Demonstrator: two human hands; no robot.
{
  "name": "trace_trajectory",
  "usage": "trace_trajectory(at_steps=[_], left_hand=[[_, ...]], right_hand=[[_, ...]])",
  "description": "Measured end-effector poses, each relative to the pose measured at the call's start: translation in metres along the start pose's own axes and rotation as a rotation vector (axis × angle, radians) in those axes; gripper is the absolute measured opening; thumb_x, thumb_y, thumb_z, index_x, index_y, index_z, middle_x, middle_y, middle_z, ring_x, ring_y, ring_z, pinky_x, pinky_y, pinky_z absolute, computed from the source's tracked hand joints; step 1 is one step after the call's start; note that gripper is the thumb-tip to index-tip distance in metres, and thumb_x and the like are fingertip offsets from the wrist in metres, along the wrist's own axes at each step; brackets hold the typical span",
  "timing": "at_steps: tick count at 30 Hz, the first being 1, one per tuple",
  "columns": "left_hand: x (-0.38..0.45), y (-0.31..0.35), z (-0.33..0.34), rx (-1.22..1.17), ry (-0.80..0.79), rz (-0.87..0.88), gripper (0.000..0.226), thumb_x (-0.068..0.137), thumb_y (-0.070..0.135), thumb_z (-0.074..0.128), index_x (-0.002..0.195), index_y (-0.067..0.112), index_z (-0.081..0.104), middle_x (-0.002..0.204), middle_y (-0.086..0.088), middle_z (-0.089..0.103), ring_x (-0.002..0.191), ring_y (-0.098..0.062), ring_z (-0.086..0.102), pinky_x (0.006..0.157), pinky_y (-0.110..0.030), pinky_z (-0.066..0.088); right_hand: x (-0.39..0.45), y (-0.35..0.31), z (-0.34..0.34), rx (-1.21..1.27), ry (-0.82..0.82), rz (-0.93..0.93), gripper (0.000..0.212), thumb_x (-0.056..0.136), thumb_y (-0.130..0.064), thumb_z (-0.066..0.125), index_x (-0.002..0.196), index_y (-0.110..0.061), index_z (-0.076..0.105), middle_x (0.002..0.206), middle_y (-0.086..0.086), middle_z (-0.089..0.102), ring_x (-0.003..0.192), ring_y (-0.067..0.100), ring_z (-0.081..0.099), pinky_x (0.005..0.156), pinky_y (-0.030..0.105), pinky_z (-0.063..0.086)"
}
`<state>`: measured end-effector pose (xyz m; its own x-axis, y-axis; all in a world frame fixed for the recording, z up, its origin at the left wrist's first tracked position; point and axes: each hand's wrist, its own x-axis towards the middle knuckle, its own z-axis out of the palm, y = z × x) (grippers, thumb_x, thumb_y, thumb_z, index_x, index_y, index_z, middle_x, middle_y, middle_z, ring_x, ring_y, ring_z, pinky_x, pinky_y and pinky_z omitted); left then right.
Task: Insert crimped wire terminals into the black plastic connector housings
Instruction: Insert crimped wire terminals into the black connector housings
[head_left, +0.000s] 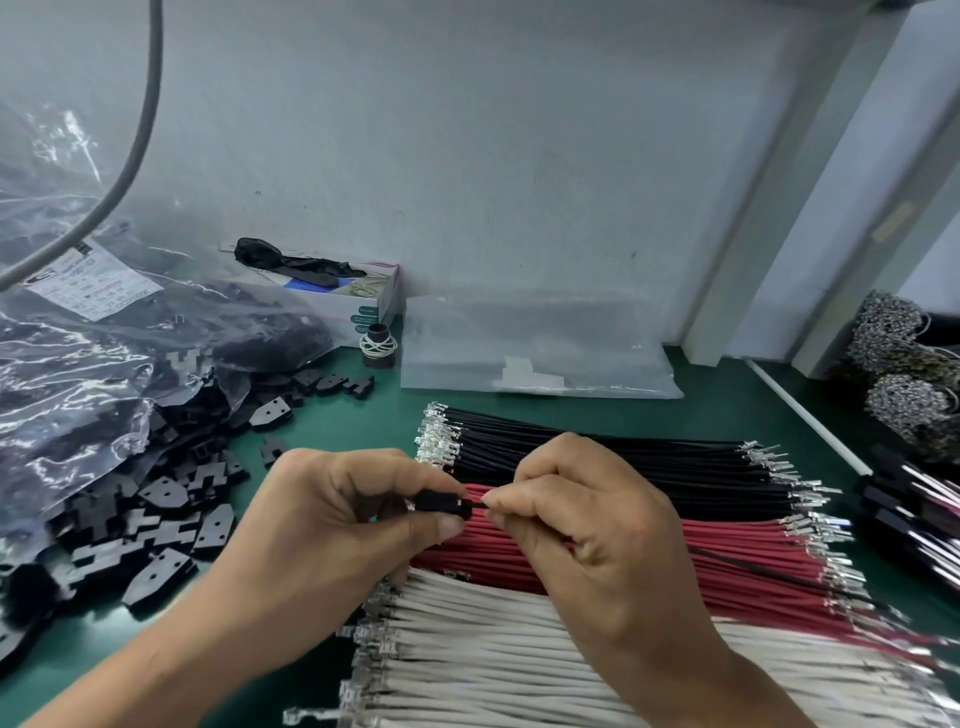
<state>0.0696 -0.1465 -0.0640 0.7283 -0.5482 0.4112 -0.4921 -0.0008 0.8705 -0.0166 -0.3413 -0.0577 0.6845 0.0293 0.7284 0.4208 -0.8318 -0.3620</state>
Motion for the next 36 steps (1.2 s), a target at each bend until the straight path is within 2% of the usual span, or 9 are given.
trace_trajectory(at_steps=[4,8,15,19,21,24,26,28,36], left_hand=[[0.001,-0.002,0.000,0.005,0.064,-0.014,0.018,0.072,0.032,0.086,0.090,0.034,0.083,0.052,-0.005,0.064,0.043,-0.008,0.053,0.046,-0.015,0.042],[0.000,-0.002,0.000,0.007,0.052,0.000,0.017,0.073,0.031,0.085,0.090,0.033,0.083,0.057,-0.006,0.066,0.045,-0.011,0.053,0.046,-0.017,0.042],[0.000,0.003,-0.001,0.117,0.067,0.069,0.017,0.075,0.024,0.084,0.086,0.037,0.082,0.058,0.007,0.065,0.042,-0.006,0.052,0.045,-0.013,0.041],[0.001,-0.001,-0.003,0.122,0.065,0.008,0.024,0.074,0.039,0.082,0.098,0.044,0.080,0.057,0.003,0.065,0.042,-0.007,0.053,0.046,-0.014,0.042],[0.001,-0.002,-0.003,0.050,0.092,-0.007,0.032,0.075,0.035,0.081,0.106,0.045,0.078,0.062,0.001,0.067,0.043,-0.012,0.057,0.048,-0.017,0.047],[0.003,-0.002,-0.005,-0.052,0.146,-0.049,0.031,0.075,0.030,0.082,0.103,0.040,0.080,0.070,-0.008,0.072,0.045,-0.018,0.058,0.047,-0.022,0.050],[0.005,-0.004,-0.005,-0.092,0.183,-0.085,0.025,0.072,0.030,0.083,0.097,0.037,0.082,0.066,-0.010,0.071,0.043,-0.016,0.056,0.045,-0.020,0.047],[0.006,-0.003,-0.006,-0.114,0.211,-0.118,0.023,0.070,0.033,0.083,0.094,0.035,0.082,0.065,-0.011,0.071,0.042,-0.016,0.055,0.043,-0.018,0.043],[0.008,-0.004,-0.011,-0.199,0.228,-0.195,0.027,0.068,0.036,0.083,0.094,0.028,0.083,0.068,-0.008,0.074,0.043,-0.016,0.055,0.040,-0.017,0.041]], right_hand=[[0.002,0.000,-0.003,-0.021,-0.020,0.043,0.011,0.091,-0.025,0.070,0.093,-0.017,0.077,0.089,-0.012,0.059,0.079,0.008,0.061,0.066,0.023,0.051],[0.002,-0.002,0.000,-0.055,-0.014,0.013,0.016,0.095,-0.024,0.066,0.092,-0.012,0.076,0.088,-0.006,0.060,0.078,0.011,0.060,0.066,0.029,0.052],[0.005,-0.009,0.008,-0.127,0.013,-0.059,0.019,0.097,-0.019,0.060,0.089,-0.008,0.073,0.087,-0.002,0.059,0.076,0.015,0.058,0.065,0.031,0.050],[0.008,-0.006,0.002,-0.273,0.053,-0.093,0.013,0.096,-0.020,0.067,0.089,-0.012,0.075,0.086,-0.004,0.062,0.077,0.016,0.058,0.061,0.032,0.050],[0.009,-0.006,-0.001,-0.361,0.118,-0.125,0.008,0.095,-0.017,0.070,0.091,-0.013,0.076,0.086,-0.003,0.062,0.078,0.018,0.055,0.060,0.033,0.047],[0.003,-0.008,0.002,-0.372,-0.024,-0.150,0.008,0.093,-0.021,0.070,0.089,-0.016,0.075,0.085,-0.005,0.062,0.077,0.019,0.054,0.059,0.035,0.047],[-0.002,-0.010,0.007,-0.391,-0.186,-0.079,0.006,0.087,-0.027,0.075,0.089,-0.022,0.075,0.085,-0.009,0.061,0.079,0.018,0.056,0.059,0.037,0.051],[-0.002,-0.011,0.009,-0.342,-0.240,0.031,0.011,0.081,-0.030,0.081,0.090,-0.027,0.076,0.085,-0.013,0.059,0.081,0.014,0.057,0.061,0.036,0.053],[-0.002,-0.011,0.003,-0.152,-0.153,0.140,0.005,0.082,-0.025,0.075,0.083,-0.029,0.072,0.086,-0.019,0.062,0.083,0.005,0.060,0.068,0.029,0.051]])
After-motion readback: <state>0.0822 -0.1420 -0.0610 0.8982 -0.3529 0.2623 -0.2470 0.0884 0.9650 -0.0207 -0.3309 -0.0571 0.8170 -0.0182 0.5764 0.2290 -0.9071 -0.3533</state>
